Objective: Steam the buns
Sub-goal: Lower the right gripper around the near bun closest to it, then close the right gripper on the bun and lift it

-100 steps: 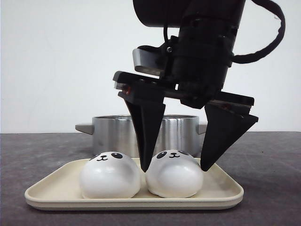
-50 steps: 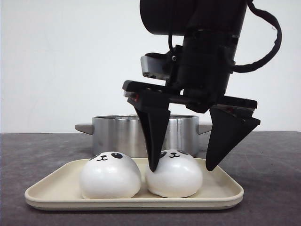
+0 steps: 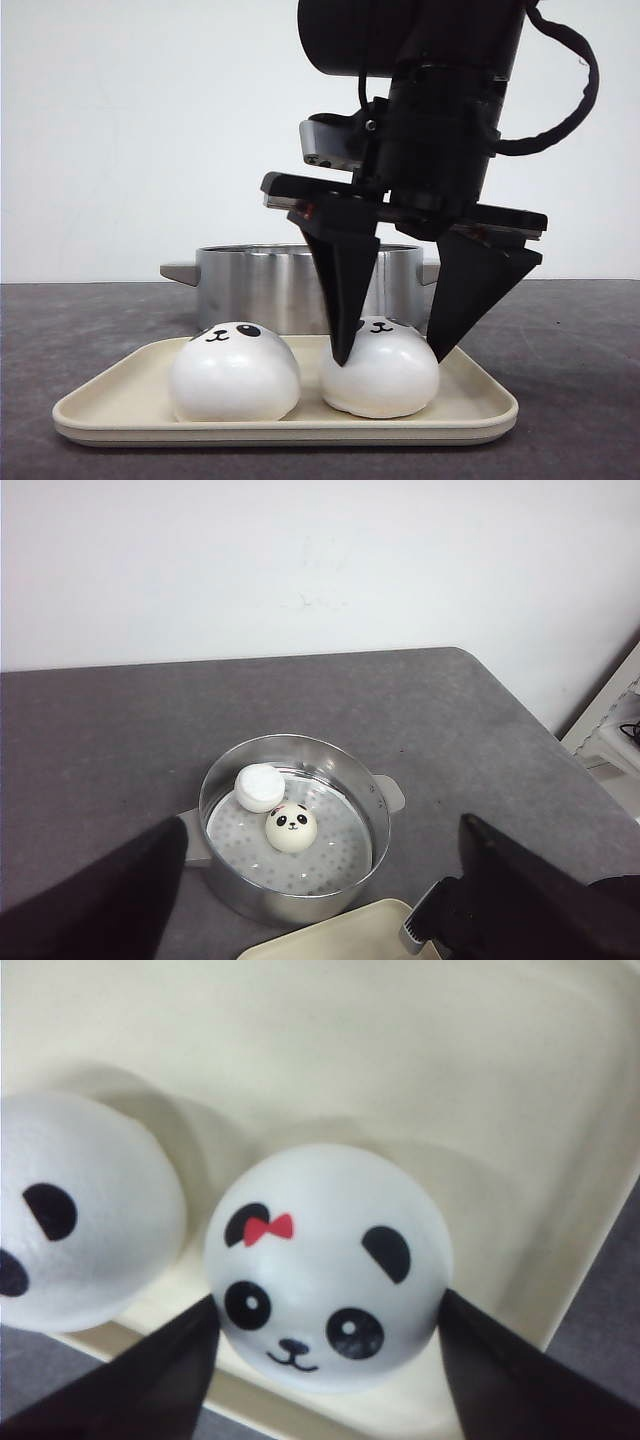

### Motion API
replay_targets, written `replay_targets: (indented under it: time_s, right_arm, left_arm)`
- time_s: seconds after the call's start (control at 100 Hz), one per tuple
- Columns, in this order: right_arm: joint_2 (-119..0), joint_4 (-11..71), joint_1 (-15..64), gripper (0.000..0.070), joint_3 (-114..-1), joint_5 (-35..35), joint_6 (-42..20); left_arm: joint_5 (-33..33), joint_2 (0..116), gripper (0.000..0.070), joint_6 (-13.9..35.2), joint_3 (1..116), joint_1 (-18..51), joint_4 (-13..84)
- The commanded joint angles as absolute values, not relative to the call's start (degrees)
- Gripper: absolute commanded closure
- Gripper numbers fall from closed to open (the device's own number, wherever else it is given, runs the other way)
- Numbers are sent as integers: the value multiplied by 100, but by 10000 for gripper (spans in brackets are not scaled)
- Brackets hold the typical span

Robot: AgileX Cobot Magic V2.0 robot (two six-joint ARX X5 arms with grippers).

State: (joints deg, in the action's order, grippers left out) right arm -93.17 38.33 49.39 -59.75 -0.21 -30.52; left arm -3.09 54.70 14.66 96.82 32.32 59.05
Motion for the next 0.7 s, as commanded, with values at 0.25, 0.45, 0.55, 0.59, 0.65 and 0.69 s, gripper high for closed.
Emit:
replay_targets:
  time_s: [0.25,0.45,0.55,0.59,0.65,0.69]
  right_arm:
    - [-9439,3795,4995,699,-6053,45,-2958]
    - [-9279,3778,5024,699,-6088,296,-2956]
    - [-8871,3769,5089,699,-6219,303,-2952]
    - [-8661,3760,5120,699,-6309,351,-2919]
    - [-8364,3736,5159,699,-6499,576,-2888]
    - [-8182,3686,5159,699,-6652,755,-2823]
  left_arm:
    - [-331,5505,185,1415,9795,3269,5872]
    - [-331,5498,185,1415,9795,3269,5896]
    - [-329,5496,185,1409,9795,3271,5927]
    - [-329,5496,185,1411,9795,3269,5924]
    - [-329,5496,185,1411,9795,3269,5913]
    - [-331,5498,185,1411,9795,3269,5905]
